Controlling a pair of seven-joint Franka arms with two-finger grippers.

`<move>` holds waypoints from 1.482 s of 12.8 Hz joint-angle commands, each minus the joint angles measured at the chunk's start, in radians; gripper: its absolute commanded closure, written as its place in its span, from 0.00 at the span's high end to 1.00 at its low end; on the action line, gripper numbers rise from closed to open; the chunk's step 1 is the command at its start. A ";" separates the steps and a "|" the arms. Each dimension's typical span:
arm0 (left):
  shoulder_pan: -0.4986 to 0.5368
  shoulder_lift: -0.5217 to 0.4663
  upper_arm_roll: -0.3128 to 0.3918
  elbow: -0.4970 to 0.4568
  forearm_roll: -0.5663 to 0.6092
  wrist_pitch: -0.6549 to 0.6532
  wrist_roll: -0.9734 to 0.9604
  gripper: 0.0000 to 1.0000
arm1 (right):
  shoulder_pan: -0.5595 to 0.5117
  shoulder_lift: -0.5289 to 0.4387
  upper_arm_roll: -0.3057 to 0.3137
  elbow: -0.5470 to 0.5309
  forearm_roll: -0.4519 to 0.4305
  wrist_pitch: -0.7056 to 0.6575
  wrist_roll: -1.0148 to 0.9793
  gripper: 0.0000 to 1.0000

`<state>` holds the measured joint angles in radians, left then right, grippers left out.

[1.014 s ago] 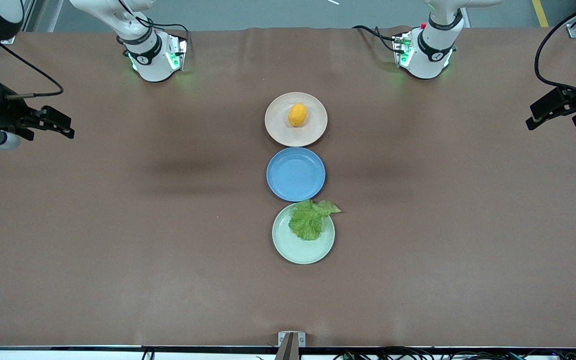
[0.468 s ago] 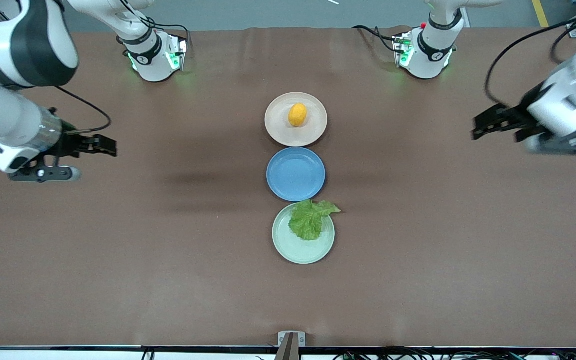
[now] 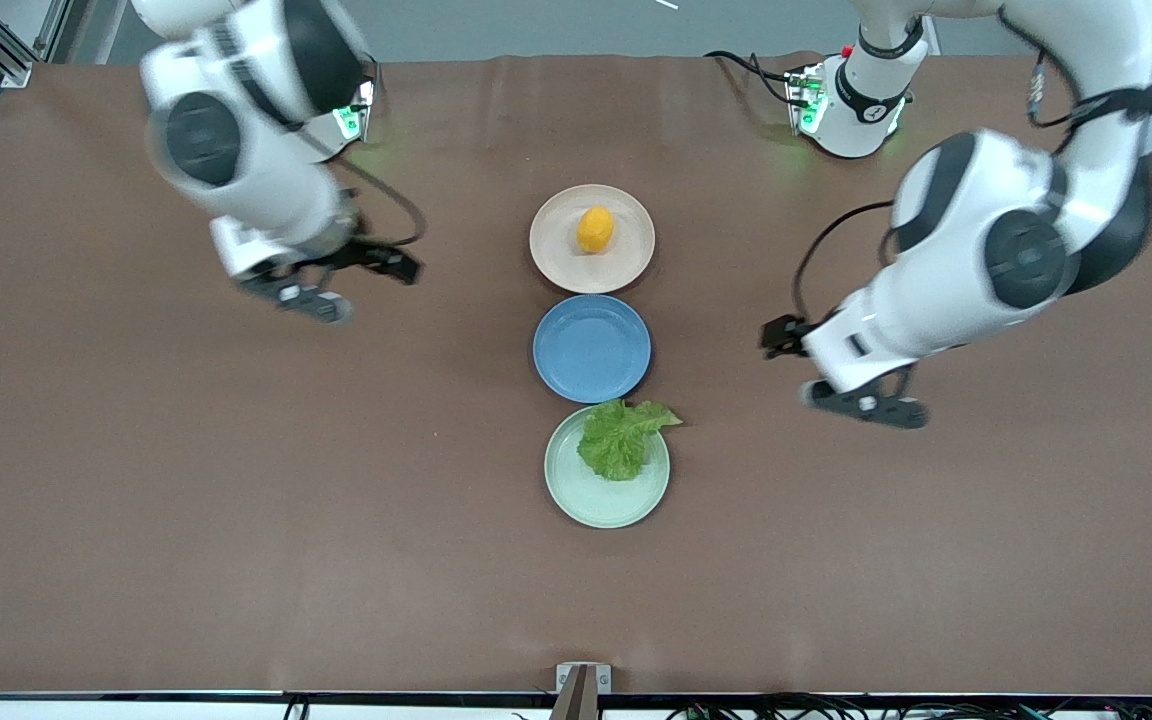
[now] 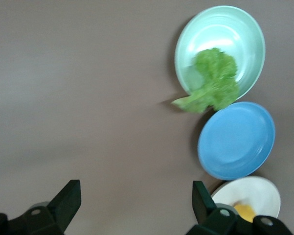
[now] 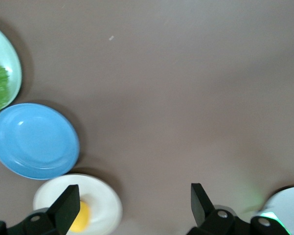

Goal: Pick lemon and lettuce from plates
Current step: 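Reach the right gripper to the lemon while the left gripper reaches the lettuce, then close the right gripper on the lemon while the left gripper grasps lettuce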

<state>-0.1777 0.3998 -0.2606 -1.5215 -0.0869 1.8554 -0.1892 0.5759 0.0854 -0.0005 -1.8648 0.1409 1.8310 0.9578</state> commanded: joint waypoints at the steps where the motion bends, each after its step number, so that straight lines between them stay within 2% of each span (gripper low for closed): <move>1: -0.075 0.094 0.001 0.024 0.006 0.121 -0.114 1.00 | 0.178 -0.003 -0.016 -0.094 0.008 0.163 0.236 1.00; 5: -0.144 0.235 0.001 0.024 0.029 0.327 -0.141 1.00 | 0.381 0.166 -0.018 -0.097 0.005 0.400 0.475 1.00; 7: -0.164 0.298 0.003 0.026 0.050 0.437 -0.141 1.00 | 0.441 0.244 -0.019 -0.105 -0.007 0.509 0.553 1.00; 9: -0.174 0.347 0.003 0.024 0.087 0.569 -0.141 1.00 | 0.473 0.301 -0.022 -0.103 -0.035 0.539 0.564 1.00; 11: -0.178 0.370 0.003 0.024 0.088 0.613 -0.139 0.99 | 0.479 0.323 -0.021 -0.105 -0.075 0.539 0.570 1.00; 12: -0.183 0.382 0.006 0.024 0.090 0.617 -0.138 0.95 | 0.499 0.332 -0.022 -0.105 -0.078 0.547 0.594 1.00; 15: -0.189 0.396 0.008 0.018 0.116 0.627 -0.139 0.73 | 0.524 0.343 -0.022 -0.128 -0.083 0.618 0.624 1.00; 17: -0.187 0.396 0.008 0.015 0.116 0.627 -0.139 0.63 | 0.541 0.346 -0.022 -0.187 -0.083 0.723 0.634 1.00; 19: -0.187 0.396 0.008 0.014 0.116 0.627 -0.139 0.55 | 0.555 0.370 -0.022 -0.205 -0.083 0.767 0.659 1.00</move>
<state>-0.3574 0.7903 -0.2586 -1.5178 0.0064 2.4732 -0.3160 1.1051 0.4422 -0.0091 -2.0401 0.0760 2.5505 1.5747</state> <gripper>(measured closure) 0.410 0.000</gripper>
